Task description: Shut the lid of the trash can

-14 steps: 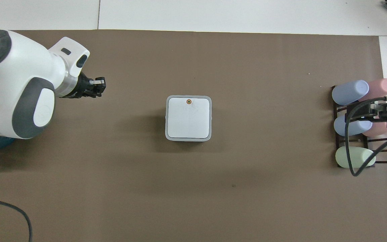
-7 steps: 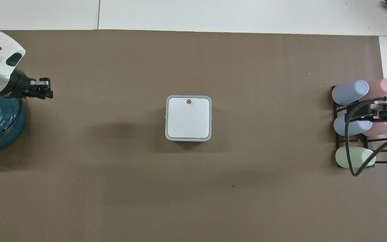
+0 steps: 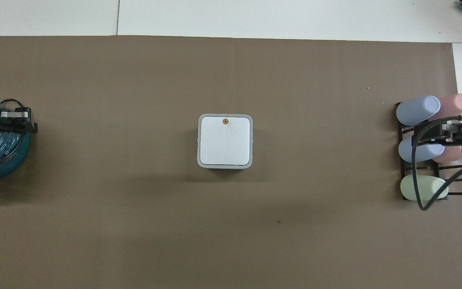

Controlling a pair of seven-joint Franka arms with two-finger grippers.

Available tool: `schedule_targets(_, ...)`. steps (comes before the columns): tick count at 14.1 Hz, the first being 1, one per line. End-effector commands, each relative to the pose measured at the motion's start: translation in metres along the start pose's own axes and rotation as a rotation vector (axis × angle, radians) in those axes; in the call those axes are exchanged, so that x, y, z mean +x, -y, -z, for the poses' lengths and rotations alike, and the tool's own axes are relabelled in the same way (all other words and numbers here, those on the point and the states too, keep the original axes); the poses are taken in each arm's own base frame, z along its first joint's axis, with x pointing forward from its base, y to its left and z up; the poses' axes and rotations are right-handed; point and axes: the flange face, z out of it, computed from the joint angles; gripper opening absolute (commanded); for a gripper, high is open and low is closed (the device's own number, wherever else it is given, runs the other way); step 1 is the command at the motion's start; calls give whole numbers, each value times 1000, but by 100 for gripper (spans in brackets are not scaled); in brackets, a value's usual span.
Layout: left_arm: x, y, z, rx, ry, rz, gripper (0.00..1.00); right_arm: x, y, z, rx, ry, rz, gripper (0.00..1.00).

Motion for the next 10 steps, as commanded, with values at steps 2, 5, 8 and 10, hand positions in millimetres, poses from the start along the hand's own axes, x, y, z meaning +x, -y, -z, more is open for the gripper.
schedule_targets(2, -14, -7, 16, 32, 3, -28, 50, -4, -1, 2, 4, 5, 16, 100)
schedule_targets(5, -13, -8, 17, 30, -10, -35, 100, -4, -2, 2, 3, 5, 14, 100)
schedule_targets(8, -12, -17, 17, 28, -27, -47, 100, -4, -2, 2, 3, 5, 14, 100)
schedule_targets(10, -14, -21, 15, 27, -21, -53, 100, -4, -2, 2, 5, 5, 14, 100)
